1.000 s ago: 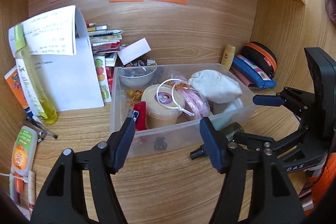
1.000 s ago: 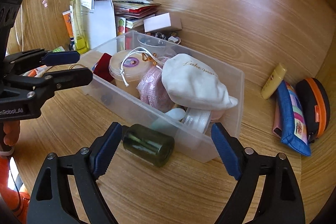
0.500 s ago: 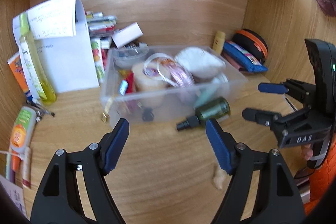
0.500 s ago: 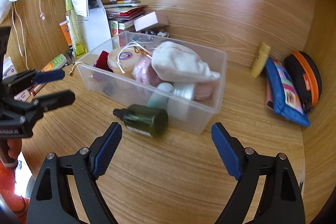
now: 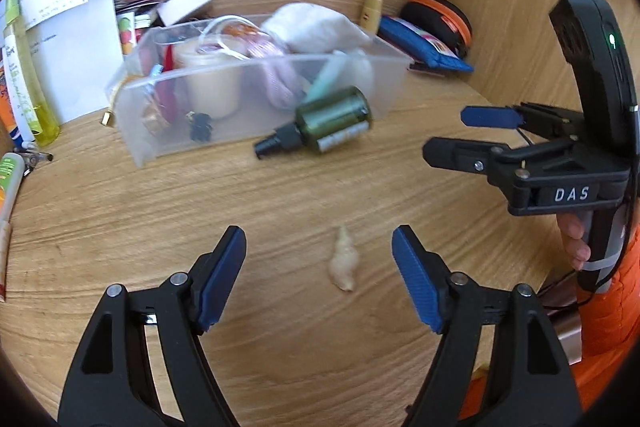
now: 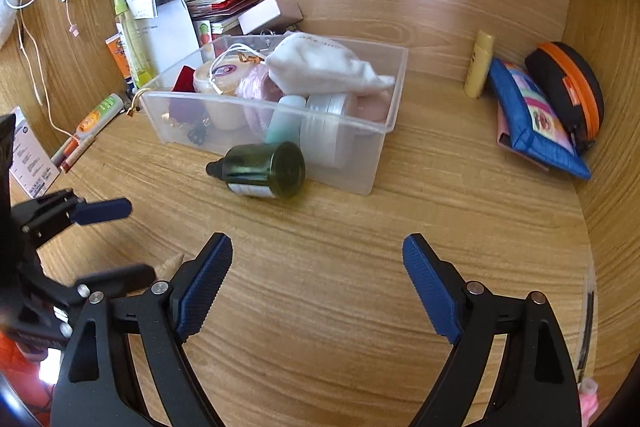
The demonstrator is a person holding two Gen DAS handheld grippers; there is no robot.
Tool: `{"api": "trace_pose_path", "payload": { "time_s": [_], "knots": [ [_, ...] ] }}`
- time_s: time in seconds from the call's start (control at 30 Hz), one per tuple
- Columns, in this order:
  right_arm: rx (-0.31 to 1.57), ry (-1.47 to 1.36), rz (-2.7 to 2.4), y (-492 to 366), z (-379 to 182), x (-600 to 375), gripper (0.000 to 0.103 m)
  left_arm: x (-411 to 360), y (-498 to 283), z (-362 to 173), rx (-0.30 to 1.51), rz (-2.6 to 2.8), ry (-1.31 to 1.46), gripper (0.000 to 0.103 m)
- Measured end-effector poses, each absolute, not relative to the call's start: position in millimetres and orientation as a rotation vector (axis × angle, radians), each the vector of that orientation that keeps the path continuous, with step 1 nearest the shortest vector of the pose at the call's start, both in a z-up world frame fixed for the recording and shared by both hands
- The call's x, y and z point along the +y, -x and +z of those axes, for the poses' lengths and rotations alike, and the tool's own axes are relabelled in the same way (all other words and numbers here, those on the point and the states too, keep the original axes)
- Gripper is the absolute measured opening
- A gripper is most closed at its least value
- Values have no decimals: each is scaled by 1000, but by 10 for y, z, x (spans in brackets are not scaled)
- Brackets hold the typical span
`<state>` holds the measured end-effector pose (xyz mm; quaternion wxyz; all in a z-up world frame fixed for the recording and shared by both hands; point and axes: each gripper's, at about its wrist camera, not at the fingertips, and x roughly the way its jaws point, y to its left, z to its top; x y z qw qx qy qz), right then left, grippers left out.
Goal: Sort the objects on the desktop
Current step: 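Move both tools toward the green bottle and small seashell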
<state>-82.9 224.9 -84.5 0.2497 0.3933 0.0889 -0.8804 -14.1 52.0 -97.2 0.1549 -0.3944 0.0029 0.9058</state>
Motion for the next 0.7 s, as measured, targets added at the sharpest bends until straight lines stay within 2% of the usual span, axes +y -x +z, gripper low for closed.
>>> {"api": "trace_pose_path", "payload": {
  "time_s": [0.13, 0.3, 0.43, 0.63, 0.7],
  "knots": [
    [238, -1085, -2395, 798, -868, 2268, 85, 590, 100, -1035, 19, 2576, 1123, 70],
    [230, -1099, -2396, 772, -894, 2288, 85, 621, 117, -1102, 4, 2561, 1143, 48],
    [221, -1114, -2390, 785, -914, 2275, 85, 629, 114, -1132, 10, 2565, 1137, 40],
    [223, -1132, -2377, 821, -942, 2172, 85, 610, 72, -1150, 27, 2598, 1093, 18],
    [229, -1140, -2368, 842, -960, 2115, 85, 587, 58, -1156, 28, 2606, 1078, 17]
  ]
}}
